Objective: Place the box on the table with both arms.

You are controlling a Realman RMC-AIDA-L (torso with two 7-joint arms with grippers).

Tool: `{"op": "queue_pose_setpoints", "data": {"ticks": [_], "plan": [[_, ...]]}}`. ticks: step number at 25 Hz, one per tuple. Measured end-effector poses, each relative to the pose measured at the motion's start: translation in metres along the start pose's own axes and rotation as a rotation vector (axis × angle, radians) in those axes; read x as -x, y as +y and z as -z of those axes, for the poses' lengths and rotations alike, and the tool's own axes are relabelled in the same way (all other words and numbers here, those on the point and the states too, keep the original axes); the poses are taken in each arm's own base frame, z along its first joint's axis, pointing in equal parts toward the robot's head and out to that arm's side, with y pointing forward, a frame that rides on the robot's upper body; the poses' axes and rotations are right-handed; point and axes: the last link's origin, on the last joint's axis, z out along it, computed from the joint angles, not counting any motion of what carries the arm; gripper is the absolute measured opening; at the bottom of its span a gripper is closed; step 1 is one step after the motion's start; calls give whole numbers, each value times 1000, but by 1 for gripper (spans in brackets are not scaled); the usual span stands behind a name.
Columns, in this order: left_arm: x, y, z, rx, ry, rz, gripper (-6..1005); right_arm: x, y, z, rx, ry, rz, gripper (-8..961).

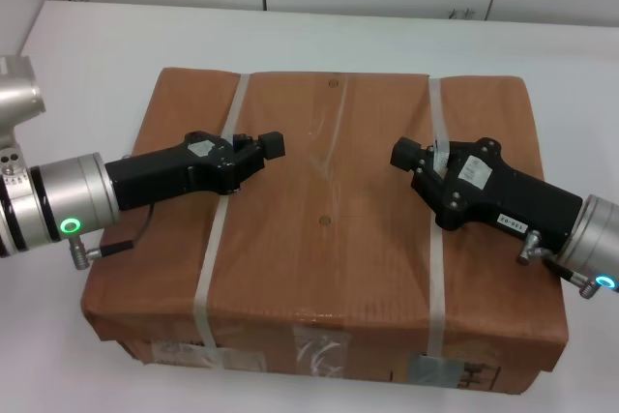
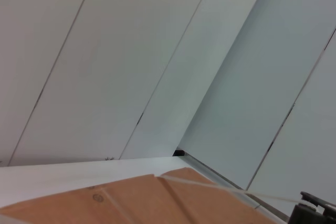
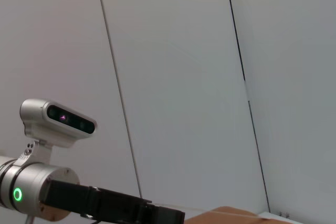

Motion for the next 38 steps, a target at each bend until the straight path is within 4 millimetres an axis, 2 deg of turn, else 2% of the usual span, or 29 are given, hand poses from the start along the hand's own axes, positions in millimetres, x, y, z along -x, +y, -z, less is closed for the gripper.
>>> {"op": "queue_pose_setpoints", "data": {"ticks": [15,20,24,30,38], "plan": [[1,0,-2,-3,-5,0,17,0,-2,0,-10,3,2,42],[10,-7,-7,-70,-37,-24,17,-5,-4,-3,-30,39,-10,43],[21,-15,-13,-142,-87,-37,17,-13,-6,-13,-54,95,-25,43],[29,-23,-18,-218,-136,-58,17,-25,-11,-39,-87,243,-35,45],[34,-36,-19,-311,-188,-88,18,-32,-16,-54,-133,338,-42,46]]}}
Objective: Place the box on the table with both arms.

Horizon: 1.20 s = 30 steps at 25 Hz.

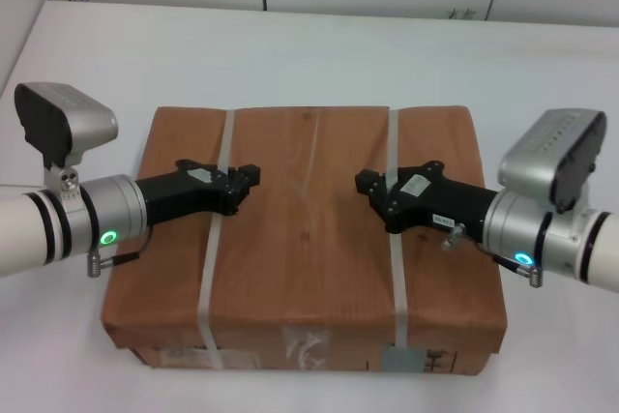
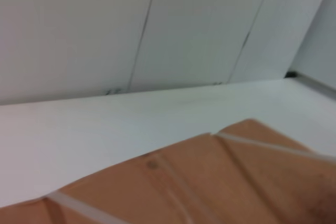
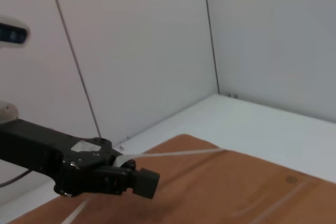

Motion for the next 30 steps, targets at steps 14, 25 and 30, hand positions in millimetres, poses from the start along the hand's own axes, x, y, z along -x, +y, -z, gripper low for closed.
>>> {"op": "queue_pose_setpoints", "data": {"ticks": [14,25,30], "plan": [[11,-2,-9,-63,-70,-22,19,-7,-2,-4,-25,73,-53,49],[12,-2,-9,-66,-73,-24,157,-9,-2,-3,-27,76,-53,166],[15,-3,-9,-77,-80,-53,203,-16,-4,3,-47,77,-70,234]]}}
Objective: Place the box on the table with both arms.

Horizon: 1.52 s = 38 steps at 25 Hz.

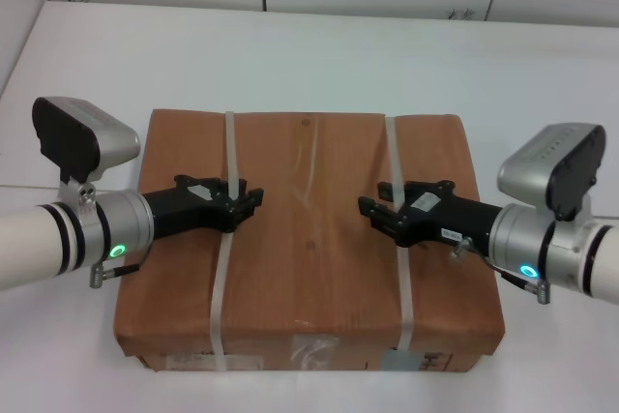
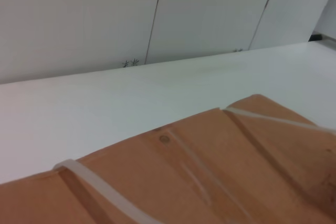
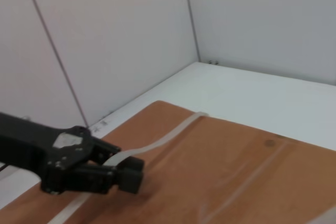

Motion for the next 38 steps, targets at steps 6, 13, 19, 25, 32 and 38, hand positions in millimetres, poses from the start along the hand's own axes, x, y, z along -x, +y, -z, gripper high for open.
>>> {"op": "queue_pose_setpoints", "data": {"ticks": [6,13,19,25,32,38], "plan": [[2,-1,1,-5,-4,-6,342,-8,-7,8,-47,-21,-53,371],[0,-1,2,1,5,-5,619,-15,-10,14,-73,-28,-84,583],[0,-3,3,-5,6,-5,783,-15,-16,17,-94,-33,-83,871],[-1,-5,4,-14,14,0,782,-17,-20,22,-121,-59,-99,870],[-10,-6,11,14,82,21,780,-16,-24,36,-119,-125,-92,869],[-13,-9,19,23,129,33,779,-14,-24,43,-100,-167,-74,868]]}}
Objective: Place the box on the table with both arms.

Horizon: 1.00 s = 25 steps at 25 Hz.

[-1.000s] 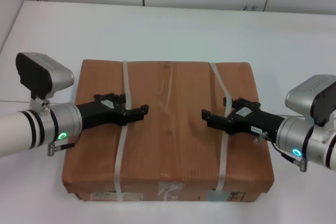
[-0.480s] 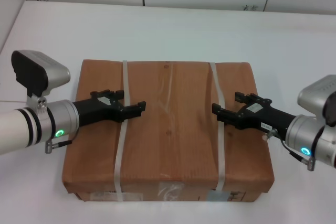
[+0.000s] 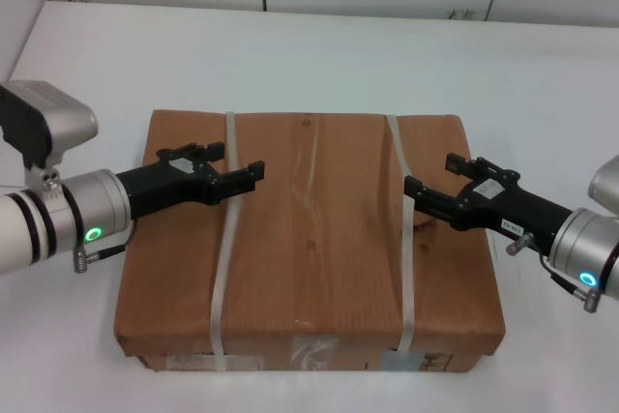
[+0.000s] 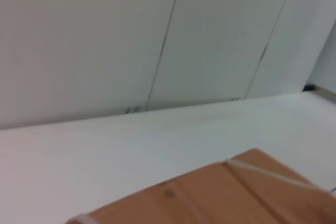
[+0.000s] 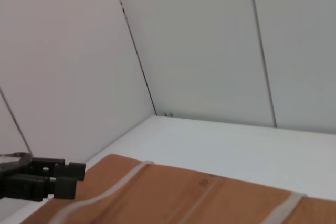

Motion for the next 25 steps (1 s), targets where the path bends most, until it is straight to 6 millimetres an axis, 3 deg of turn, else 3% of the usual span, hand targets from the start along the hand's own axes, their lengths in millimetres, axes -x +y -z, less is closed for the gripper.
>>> {"op": "queue_pose_setpoints", "data": {"ticks": [7,12,18,25], "plan": [[-20,25,27,260,162,-66,778,13,10,8,119,-75,143,867],[-29,44,51,469,228,-188,777,25,24,23,335,-98,295,866],[-24,54,59,583,183,-264,776,41,30,43,496,-132,348,865],[-23,55,58,580,181,-265,777,44,34,45,532,-138,355,865]]}}
